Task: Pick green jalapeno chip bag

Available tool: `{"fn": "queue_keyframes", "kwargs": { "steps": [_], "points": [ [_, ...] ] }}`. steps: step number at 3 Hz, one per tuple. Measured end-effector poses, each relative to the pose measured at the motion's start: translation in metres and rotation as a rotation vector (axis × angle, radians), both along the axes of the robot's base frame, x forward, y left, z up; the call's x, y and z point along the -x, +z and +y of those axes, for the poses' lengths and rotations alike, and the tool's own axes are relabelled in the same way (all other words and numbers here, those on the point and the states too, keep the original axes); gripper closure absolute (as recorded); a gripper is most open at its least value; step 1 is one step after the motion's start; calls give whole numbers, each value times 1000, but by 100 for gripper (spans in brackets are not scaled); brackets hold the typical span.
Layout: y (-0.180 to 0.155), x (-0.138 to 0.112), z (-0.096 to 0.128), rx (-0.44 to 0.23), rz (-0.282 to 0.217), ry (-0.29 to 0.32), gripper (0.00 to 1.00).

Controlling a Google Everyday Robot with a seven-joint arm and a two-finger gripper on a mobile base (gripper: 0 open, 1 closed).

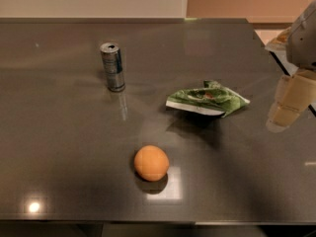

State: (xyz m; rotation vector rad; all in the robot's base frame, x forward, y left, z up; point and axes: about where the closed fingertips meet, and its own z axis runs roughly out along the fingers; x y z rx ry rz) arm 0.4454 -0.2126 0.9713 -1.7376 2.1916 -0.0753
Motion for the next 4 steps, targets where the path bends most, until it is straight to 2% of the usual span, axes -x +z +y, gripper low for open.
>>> {"fn": "queue_keyframes", "kwargs": {
  "steps": [3, 4],
  "points": [
    [-35, -32, 26, -133, 27, 133, 0],
    [-44, -43, 34, -165, 21, 176, 0]
  ]
}}
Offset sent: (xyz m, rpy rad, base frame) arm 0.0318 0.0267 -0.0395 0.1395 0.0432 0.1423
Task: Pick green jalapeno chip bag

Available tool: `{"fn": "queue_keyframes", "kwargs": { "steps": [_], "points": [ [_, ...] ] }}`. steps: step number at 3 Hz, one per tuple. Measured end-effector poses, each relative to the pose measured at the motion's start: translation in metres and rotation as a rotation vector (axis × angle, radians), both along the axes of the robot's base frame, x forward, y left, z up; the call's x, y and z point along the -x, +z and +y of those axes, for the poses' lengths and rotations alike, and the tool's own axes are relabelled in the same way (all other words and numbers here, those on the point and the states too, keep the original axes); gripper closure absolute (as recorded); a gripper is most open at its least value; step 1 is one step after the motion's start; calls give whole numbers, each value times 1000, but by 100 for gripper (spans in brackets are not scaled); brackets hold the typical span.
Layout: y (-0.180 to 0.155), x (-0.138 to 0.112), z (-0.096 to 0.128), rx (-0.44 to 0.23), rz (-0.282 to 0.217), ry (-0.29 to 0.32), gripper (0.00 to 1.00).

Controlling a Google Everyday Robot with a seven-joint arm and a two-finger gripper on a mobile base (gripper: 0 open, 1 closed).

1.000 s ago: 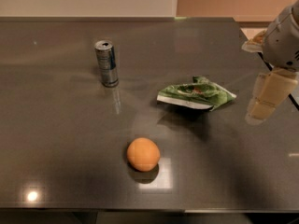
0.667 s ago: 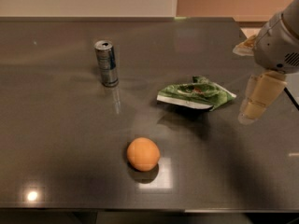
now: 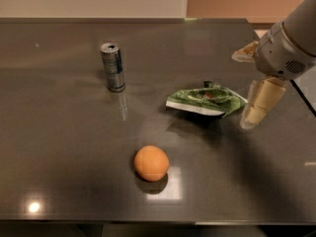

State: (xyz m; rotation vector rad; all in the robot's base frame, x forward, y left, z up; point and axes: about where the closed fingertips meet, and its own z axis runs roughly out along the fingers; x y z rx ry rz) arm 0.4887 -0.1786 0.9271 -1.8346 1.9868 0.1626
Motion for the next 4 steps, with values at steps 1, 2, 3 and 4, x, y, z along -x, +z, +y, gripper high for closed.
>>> {"fn": "queue_keyframes", "kwargs": {
  "steps": [1, 2, 3, 4],
  "points": [
    [-13, -10, 6, -20, -21, 45, 0],
    [-27, -18, 11, -29, -43, 85, 0],
    [-43, -26, 15, -31, -49, 114, 0],
    [-62, -45, 19, -31, -52, 129, 0]
  ]
}}
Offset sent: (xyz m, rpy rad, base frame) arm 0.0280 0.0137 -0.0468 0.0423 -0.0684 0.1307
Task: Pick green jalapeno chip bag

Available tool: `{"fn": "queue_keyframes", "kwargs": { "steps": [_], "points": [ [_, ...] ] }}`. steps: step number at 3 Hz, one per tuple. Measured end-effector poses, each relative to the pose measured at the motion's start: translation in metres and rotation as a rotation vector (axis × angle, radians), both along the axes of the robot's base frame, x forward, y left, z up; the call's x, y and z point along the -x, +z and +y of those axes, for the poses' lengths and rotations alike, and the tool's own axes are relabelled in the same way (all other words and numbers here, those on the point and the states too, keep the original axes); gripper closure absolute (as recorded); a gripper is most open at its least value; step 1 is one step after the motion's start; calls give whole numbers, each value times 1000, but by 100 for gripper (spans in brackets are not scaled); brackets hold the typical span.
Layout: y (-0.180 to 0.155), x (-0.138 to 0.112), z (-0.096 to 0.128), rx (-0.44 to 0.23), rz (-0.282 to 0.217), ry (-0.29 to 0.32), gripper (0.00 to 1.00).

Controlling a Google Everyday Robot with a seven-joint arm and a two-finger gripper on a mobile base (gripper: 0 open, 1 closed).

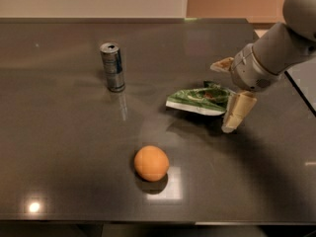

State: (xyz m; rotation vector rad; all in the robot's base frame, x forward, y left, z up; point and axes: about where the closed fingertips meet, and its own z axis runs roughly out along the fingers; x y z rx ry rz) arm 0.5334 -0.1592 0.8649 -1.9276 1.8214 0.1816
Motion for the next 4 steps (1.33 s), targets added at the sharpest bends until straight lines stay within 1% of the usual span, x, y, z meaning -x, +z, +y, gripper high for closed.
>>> {"fn": "queue_keyframes", "kwargs": {
  "steps": [1, 2, 4],
  "points": [
    [-7, -5, 4, 2, 9, 5, 0],
    [-12, -6, 7, -1, 21, 6, 18],
    [-17, -2, 6, -7, 48, -6, 64]
  ]
}}
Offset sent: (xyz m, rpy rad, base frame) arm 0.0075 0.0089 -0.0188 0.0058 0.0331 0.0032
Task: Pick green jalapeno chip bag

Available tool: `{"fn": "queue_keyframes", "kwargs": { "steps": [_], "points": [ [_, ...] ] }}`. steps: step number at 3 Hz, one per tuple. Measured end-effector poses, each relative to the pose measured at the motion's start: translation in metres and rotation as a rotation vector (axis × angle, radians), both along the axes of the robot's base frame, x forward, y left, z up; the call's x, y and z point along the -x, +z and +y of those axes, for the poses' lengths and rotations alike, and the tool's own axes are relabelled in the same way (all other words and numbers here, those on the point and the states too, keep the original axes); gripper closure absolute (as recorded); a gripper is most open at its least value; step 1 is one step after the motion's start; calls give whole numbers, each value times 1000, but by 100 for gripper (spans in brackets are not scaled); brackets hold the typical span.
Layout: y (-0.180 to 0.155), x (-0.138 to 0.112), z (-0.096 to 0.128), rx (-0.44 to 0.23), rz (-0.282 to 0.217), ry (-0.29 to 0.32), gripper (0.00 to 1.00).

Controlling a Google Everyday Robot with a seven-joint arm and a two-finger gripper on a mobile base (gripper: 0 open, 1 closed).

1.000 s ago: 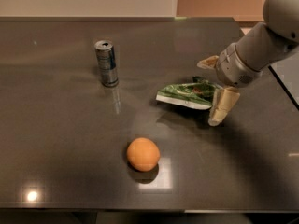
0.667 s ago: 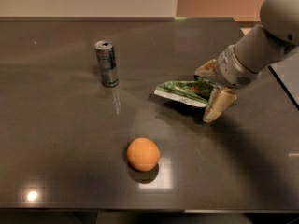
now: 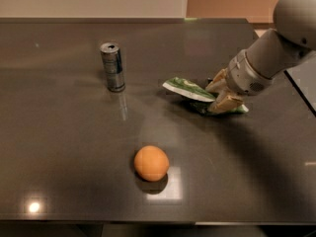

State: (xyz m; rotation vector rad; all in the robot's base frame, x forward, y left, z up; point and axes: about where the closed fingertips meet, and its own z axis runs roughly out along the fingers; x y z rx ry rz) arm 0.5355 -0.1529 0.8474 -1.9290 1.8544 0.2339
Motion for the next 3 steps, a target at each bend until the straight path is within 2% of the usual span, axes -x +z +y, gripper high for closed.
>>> {"fn": "queue_keyframes", "kwargs": {
  "steps": [1, 2, 3],
  "points": [
    [4, 1, -2, -3, 8, -8, 88],
    [19, 1, -2, -6, 6, -21, 100],
    [49, 1, 0, -19, -8, -35, 100]
  ]
}}
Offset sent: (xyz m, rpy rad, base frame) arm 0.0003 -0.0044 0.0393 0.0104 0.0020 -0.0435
